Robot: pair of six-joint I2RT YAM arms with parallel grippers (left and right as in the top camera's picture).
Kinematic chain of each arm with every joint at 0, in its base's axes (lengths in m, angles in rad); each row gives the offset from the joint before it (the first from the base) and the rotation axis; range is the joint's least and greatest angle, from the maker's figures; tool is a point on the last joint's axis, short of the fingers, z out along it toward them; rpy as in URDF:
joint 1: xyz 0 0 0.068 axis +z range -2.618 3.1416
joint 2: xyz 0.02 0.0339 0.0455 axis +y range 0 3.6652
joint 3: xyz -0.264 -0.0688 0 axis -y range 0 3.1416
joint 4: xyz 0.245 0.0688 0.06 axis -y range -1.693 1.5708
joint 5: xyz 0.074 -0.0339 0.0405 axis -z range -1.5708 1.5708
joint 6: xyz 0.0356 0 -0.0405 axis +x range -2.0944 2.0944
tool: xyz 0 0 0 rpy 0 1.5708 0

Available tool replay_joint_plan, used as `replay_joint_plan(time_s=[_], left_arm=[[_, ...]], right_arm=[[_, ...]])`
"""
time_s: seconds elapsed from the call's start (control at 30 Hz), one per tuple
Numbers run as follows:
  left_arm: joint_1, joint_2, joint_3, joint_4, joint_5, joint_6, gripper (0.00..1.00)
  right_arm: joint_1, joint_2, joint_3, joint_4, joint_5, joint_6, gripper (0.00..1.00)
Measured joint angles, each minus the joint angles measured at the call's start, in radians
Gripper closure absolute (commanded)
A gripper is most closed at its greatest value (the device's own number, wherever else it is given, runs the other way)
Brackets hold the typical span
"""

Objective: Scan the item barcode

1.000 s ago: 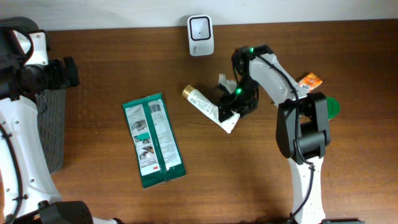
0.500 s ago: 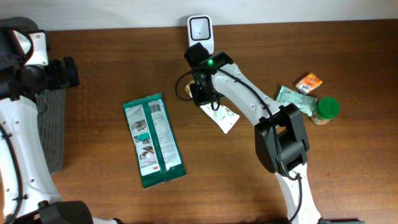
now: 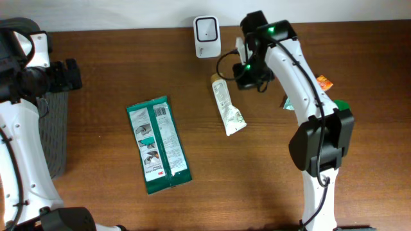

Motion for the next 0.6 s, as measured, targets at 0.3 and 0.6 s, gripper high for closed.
replay_joint_plan(time_s=[0.3, 0.6], left_arm=[[0.0, 0.0, 0.0, -0.001, 0.0, 0.0, 0.01], [0.0, 0.0, 0.0, 0.0, 0.0, 0.0, 0.01]], right_arm=[[0.142, 0.018, -0.254, 0.206, 0.047, -0.036, 0.95], [0.14, 0.016, -0.378, 0.298, 0.137, -0.034, 0.65]])
